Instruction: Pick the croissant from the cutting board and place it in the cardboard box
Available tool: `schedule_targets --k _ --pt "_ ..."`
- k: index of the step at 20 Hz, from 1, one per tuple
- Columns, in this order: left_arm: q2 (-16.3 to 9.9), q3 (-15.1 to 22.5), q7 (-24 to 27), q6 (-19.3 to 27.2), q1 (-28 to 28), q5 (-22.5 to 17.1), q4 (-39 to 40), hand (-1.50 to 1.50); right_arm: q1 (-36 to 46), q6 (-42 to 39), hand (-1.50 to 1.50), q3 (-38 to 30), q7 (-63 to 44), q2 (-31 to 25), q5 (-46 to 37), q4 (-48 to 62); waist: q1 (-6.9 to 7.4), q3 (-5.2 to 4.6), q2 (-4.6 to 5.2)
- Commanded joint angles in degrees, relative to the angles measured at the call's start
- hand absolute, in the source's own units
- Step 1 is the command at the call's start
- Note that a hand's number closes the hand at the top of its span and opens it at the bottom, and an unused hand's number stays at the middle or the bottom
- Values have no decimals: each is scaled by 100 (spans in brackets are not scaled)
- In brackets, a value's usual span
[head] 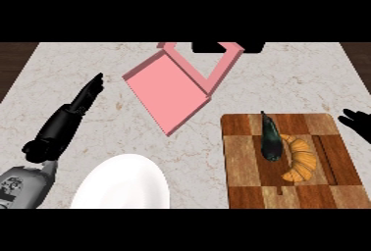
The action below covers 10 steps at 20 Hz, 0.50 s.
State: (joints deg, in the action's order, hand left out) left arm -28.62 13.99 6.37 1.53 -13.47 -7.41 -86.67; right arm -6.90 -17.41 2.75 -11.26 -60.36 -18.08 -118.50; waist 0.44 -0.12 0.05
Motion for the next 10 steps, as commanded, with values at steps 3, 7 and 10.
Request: schedule_targets --k 3,7,10 --pt "257 -32 -110 -43 -201 101 101 0 557 -737 -150 1045 -1953 438 -374 -732 11 1 11" --pt "404 -123 -119 -127 -296 328 361 0 1078 -1111 -150 1407 -2303 1043 -629 -348 -15 8 11" --pt "528 -82 233 -106 -13 603 356 0 1011 -1372 -150 1555 -2825 1472 -614 -650 -41 8 0"
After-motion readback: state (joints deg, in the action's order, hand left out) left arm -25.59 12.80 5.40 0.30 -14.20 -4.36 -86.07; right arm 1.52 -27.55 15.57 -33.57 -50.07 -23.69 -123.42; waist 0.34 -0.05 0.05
